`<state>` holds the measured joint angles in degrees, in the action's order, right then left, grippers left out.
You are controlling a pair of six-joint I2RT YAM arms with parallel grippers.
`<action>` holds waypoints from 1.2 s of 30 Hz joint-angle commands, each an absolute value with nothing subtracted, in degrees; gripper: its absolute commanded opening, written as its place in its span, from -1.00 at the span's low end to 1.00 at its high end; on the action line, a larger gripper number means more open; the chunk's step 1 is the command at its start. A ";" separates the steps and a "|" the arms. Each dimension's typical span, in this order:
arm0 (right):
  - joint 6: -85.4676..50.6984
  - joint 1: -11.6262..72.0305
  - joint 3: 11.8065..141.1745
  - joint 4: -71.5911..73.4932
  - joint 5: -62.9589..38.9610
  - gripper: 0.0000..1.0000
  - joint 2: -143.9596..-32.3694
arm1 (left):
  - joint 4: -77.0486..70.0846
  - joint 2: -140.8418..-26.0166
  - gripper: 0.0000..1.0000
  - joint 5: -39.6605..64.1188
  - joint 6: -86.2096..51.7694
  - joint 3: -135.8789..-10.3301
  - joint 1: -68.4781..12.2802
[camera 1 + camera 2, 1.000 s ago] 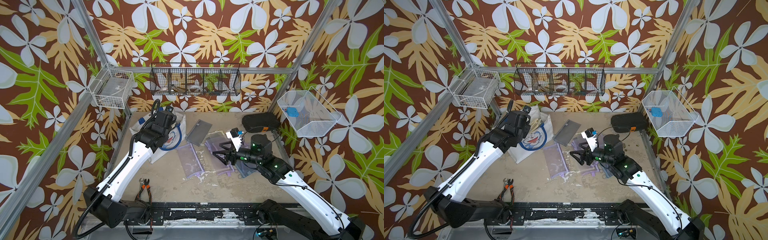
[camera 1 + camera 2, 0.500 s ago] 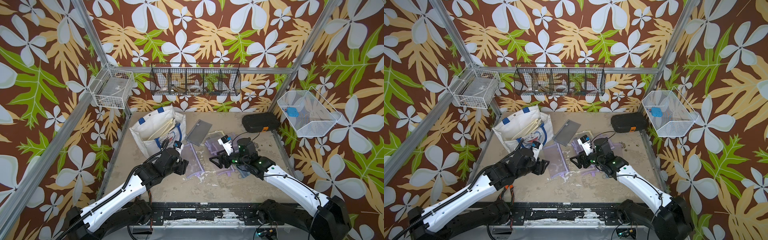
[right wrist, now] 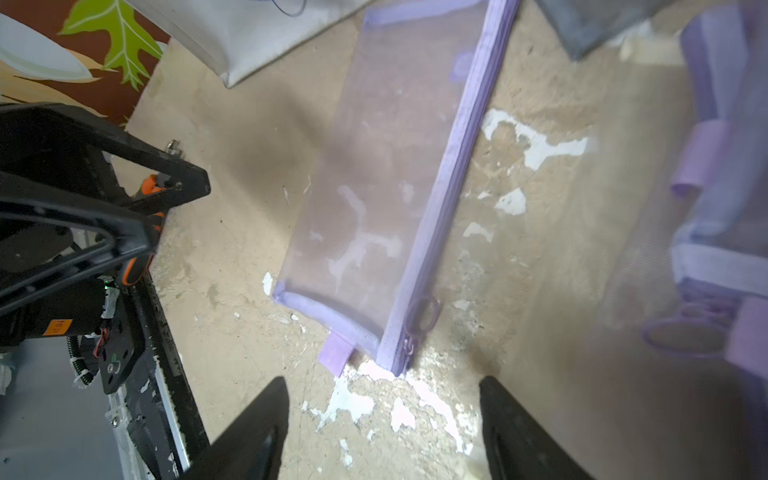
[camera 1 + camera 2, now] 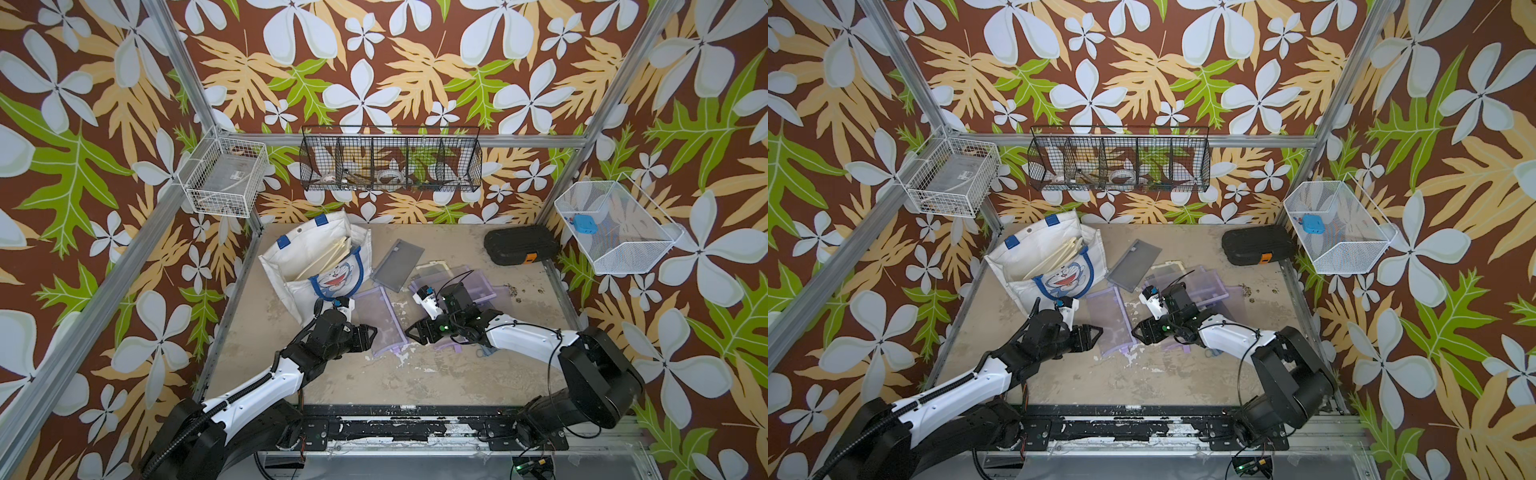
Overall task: Put the pencil pouch into the canvas bag
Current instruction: Place the pencil case in the canvas bag, then pick up the pencil case from the center of the board.
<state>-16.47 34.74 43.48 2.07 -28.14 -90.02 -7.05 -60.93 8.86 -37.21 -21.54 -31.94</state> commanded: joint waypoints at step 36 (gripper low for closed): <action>-24.96 38.44 47.14 15.79 -29.93 -0.64 -103.65 | -35.64 -83.97 -0.06 15.51 -44.90 -17.19 -31.61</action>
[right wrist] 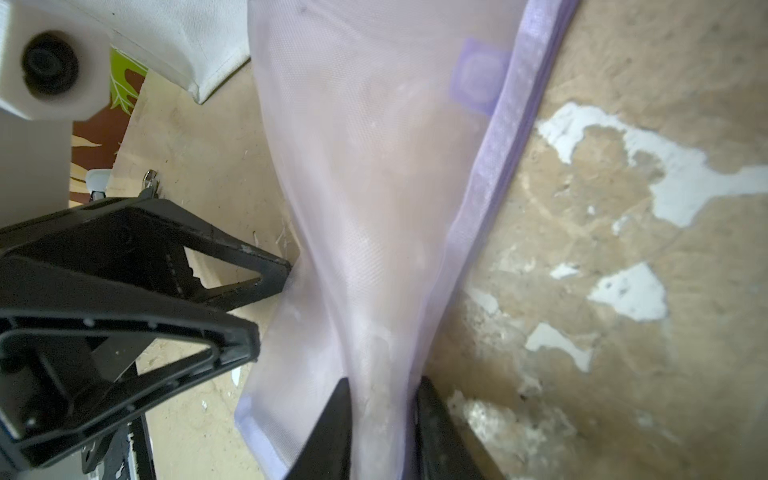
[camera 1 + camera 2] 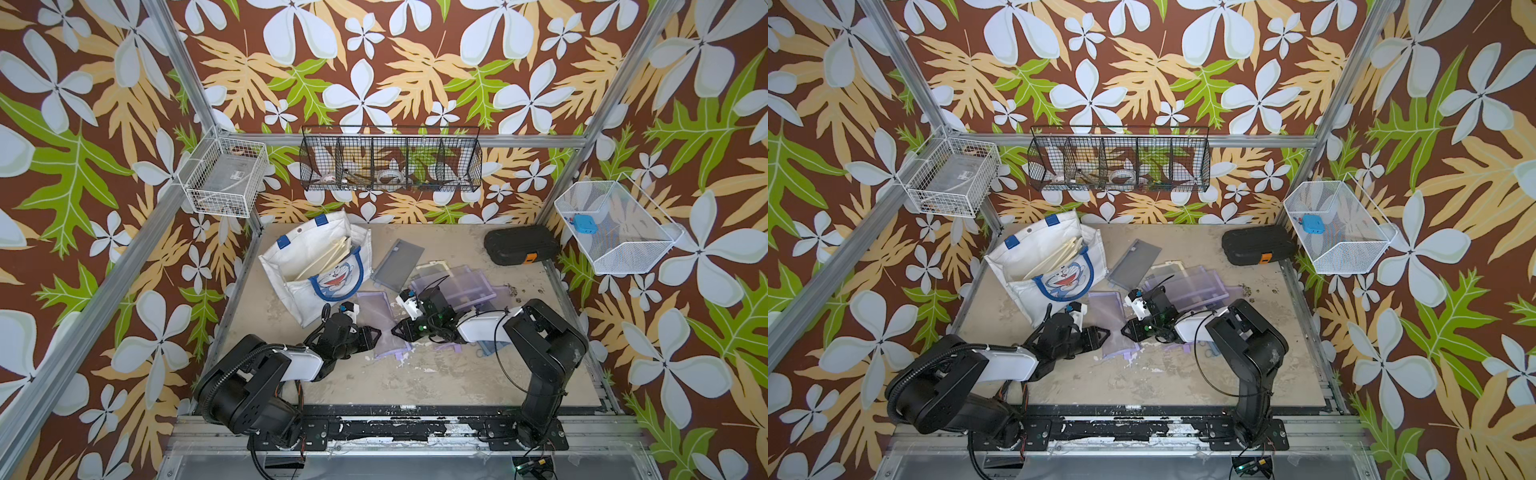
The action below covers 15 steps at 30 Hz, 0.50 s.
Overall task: Put the pencil pouch into the canvas bag
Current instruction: Pick up the pencil case from the center of the board.
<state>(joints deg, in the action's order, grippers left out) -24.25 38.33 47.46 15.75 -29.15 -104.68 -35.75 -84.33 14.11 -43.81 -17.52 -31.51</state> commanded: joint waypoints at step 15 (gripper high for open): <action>-21.75 38.41 40.42 10.94 -29.49 -1.00 -82.75 | -20.55 -56.15 0.37 20.18 -34.33 -16.23 -31.78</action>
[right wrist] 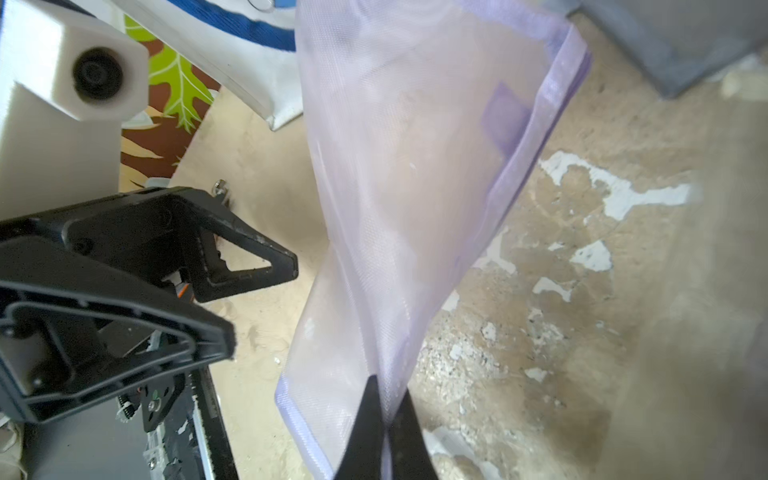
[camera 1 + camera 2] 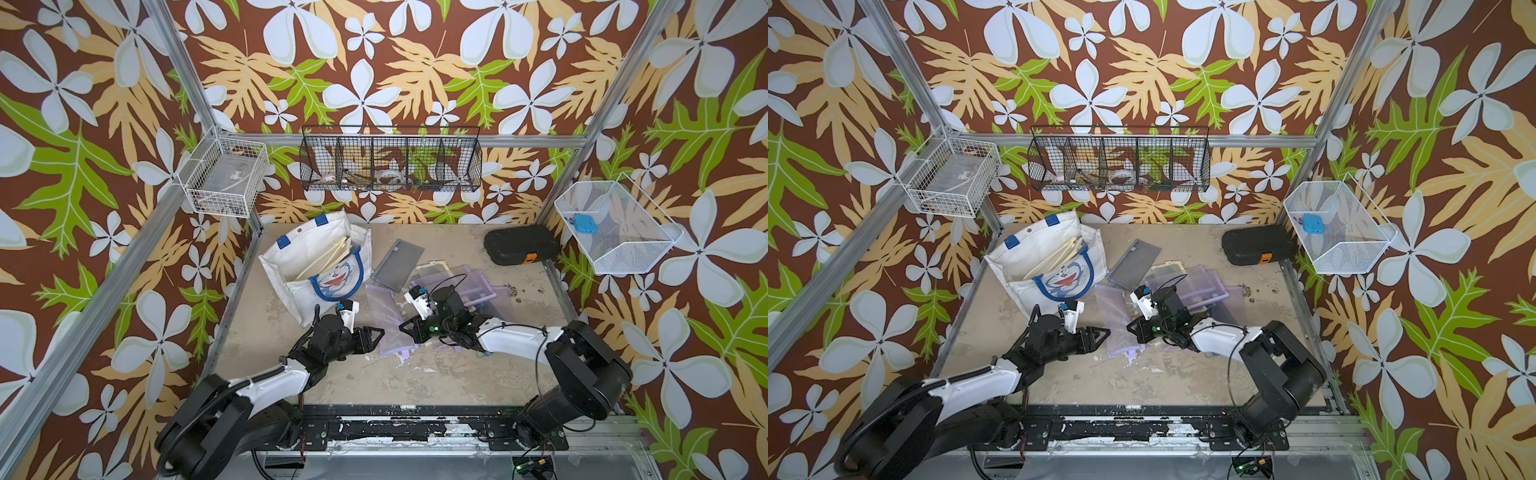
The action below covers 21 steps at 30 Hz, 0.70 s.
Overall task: Put the pencil pouch into the canvas bag
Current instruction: Pick up the pencil case from the center of the board.
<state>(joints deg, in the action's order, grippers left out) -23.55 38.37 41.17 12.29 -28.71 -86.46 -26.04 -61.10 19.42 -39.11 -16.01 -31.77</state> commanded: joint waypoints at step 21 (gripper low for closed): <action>-15.93 39.01 40.68 7.08 -36.31 -0.99 -66.49 | -21.56 -51.52 -0.29 23.90 -32.96 -29.72 -37.24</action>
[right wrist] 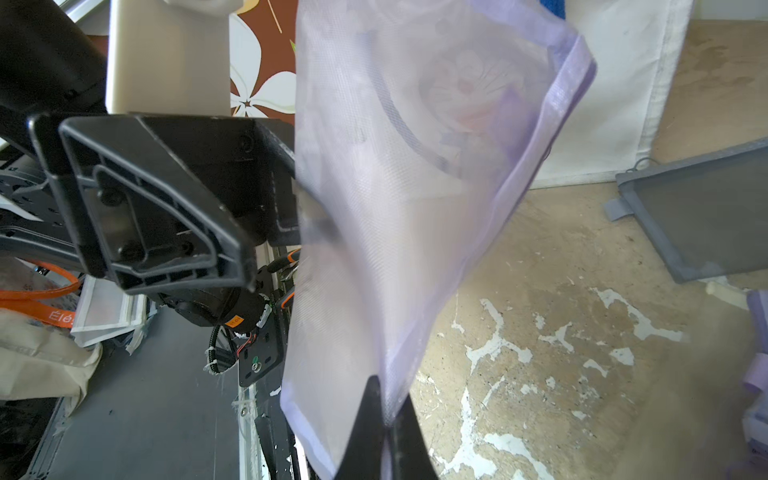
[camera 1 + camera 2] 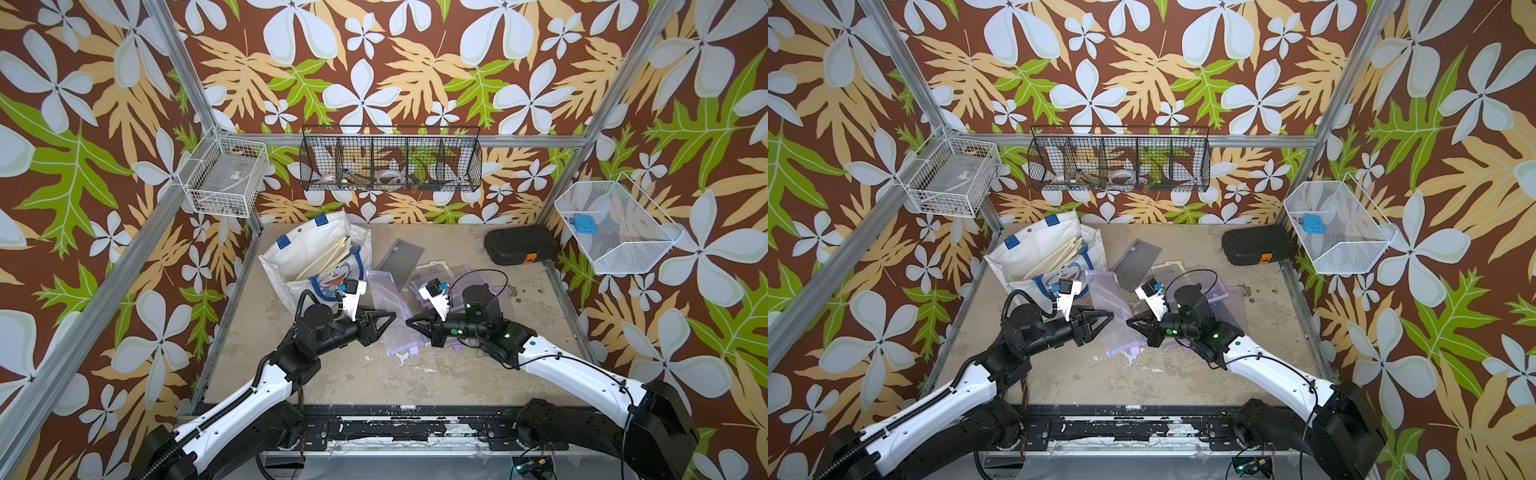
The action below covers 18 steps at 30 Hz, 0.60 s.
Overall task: Put the pencil pouch into the canvas bag
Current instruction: Pick up the pencil case from the center of the board.
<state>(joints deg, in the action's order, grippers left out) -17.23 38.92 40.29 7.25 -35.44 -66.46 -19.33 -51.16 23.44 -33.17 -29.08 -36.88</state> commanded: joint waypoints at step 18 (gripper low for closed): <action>-14.92 39.02 48.76 -5.93 -19.52 0.92 -59.05 | 19.37 -56.92 -1.00 -3.55 1.58 -62.22 -37.15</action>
<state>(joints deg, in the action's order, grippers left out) -15.77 38.98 47.46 -1.41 -26.17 -60.14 8.88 -55.59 6.57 -10.39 -57.98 -37.19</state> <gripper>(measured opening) 0.958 0.055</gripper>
